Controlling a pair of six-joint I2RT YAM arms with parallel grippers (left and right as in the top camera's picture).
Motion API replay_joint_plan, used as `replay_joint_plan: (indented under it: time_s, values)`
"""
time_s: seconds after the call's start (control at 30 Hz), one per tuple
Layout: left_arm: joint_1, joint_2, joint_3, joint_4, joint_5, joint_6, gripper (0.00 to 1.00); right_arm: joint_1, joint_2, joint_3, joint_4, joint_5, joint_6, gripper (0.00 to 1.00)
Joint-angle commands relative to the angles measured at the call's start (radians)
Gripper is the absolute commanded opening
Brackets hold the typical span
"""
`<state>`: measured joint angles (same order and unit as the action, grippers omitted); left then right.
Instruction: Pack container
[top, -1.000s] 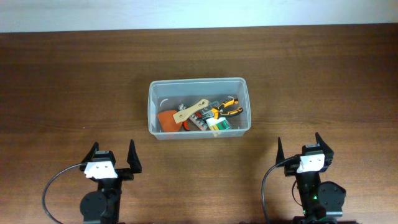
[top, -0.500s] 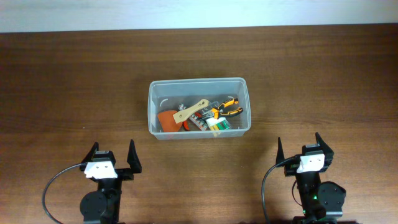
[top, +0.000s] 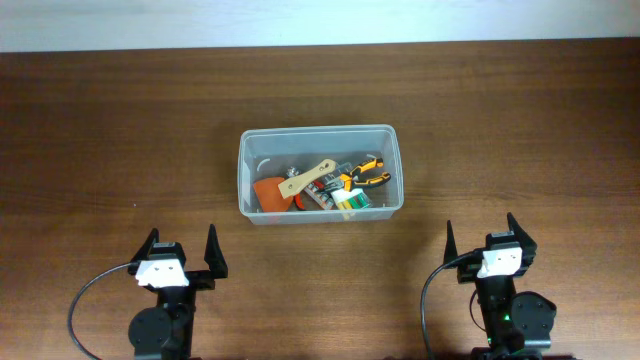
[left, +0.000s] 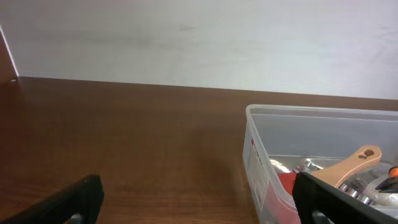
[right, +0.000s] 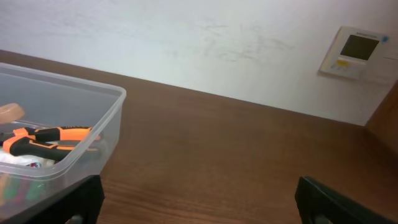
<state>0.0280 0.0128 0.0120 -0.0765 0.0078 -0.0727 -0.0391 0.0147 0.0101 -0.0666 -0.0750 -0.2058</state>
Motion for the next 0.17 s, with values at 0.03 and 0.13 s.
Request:
replay_joint_plan:
  time_s: [0.03,0.13]
  values:
    - [-0.004,-0.008,-0.003,-0.006,-0.007,-0.002,0.99,0.006,-0.011,-0.005,-0.005,0.008,0.003,0.99]
    - [-0.004,-0.008,-0.003,-0.006,-0.007,-0.002,0.99,0.006,-0.011,-0.005,-0.005,0.008,0.003,0.99]
